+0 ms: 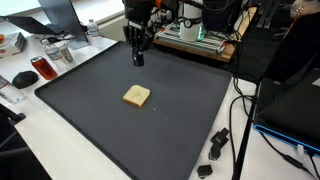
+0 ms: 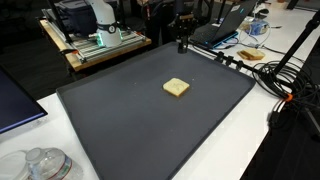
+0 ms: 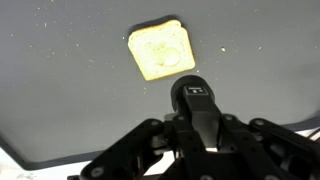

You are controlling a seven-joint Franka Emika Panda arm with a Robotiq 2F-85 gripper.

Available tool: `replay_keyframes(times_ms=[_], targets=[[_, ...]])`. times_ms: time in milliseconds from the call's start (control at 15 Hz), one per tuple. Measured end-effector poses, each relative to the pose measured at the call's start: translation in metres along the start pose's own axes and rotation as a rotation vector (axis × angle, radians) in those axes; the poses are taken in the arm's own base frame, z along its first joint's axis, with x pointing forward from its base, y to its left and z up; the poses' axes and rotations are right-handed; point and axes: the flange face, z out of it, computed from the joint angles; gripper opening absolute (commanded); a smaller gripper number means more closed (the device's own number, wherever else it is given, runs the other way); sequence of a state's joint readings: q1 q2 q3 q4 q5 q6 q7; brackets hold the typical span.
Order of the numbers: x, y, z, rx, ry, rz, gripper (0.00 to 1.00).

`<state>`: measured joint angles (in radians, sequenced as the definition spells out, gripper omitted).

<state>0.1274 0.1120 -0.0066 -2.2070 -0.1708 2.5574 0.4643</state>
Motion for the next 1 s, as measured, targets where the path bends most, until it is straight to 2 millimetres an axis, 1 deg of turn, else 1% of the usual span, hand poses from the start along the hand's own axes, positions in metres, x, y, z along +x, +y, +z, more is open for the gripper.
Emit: replay_keyframes(times_ms=[133,267,533,733,1000], targets=[[0.006,-0.007,-0.007,-0.011,-0.024,-0.021,0.05],[0.01,-0.012,-0.009,-0.021,-0.053,-0.052,0.05],[0.016,-0.01,-0.004,-0.038,-0.098,-0.092,0.05],[0.016,-0.006,0.011,-0.048,-0.119,-0.09,0.05],[0.011,-0.001,0.042,-0.065,-0.166,-0.084,0.05]])
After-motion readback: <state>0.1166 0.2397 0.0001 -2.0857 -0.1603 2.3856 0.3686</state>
